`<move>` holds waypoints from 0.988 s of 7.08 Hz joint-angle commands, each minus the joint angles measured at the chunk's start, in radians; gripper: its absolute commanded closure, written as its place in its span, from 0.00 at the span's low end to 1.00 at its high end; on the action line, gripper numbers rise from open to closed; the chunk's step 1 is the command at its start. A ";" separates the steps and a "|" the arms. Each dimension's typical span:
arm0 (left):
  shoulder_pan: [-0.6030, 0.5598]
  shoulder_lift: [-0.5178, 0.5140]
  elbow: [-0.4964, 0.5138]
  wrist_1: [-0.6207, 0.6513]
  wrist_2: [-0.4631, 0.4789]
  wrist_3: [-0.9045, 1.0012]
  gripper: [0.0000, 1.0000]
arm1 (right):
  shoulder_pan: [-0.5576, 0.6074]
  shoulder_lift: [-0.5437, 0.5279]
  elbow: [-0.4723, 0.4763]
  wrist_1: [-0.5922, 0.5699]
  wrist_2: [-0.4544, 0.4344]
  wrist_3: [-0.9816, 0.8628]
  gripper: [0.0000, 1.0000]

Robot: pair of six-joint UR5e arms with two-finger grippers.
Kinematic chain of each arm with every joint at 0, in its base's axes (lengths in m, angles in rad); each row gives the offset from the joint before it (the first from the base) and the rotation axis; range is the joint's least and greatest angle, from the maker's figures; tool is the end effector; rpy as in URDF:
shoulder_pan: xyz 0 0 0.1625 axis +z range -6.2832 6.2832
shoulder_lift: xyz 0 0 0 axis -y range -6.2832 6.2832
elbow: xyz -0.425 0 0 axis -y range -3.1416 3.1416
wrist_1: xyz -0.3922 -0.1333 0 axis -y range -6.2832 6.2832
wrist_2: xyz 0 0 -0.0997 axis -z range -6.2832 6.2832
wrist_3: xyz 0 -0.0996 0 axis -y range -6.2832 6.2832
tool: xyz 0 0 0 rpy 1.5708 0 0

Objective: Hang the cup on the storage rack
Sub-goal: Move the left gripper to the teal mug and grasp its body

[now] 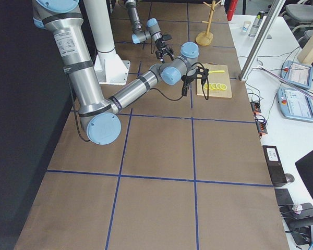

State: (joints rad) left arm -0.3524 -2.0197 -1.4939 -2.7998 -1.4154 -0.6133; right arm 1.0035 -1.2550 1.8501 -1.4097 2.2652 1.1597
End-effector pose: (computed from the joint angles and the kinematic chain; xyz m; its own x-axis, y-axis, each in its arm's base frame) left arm 0.5542 -0.3623 0.3002 0.3813 0.7206 -0.5791 0.3030 0.4944 0.8147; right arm -0.2540 -0.5281 0.3339 0.5230 0.2494 0.8150 -0.2216 0.9631 -0.1525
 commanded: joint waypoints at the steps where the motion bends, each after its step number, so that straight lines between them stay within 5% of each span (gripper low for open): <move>1: 0.010 -0.036 0.049 0.002 0.021 0.003 0.10 | 0.001 -0.003 0.001 0.000 0.000 0.000 0.00; 3: 0.010 -0.054 0.080 0.002 0.023 0.004 0.15 | 0.001 -0.004 0.004 0.000 -0.001 0.002 0.00; 7: 0.010 -0.057 0.093 0.005 0.023 0.041 0.43 | 0.000 -0.004 0.003 0.002 -0.007 0.002 0.00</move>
State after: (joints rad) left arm -0.3421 -2.0763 -1.4025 -2.7962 -1.3929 -0.5751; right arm 1.0033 -1.2588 1.8536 -1.4084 2.2606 1.1612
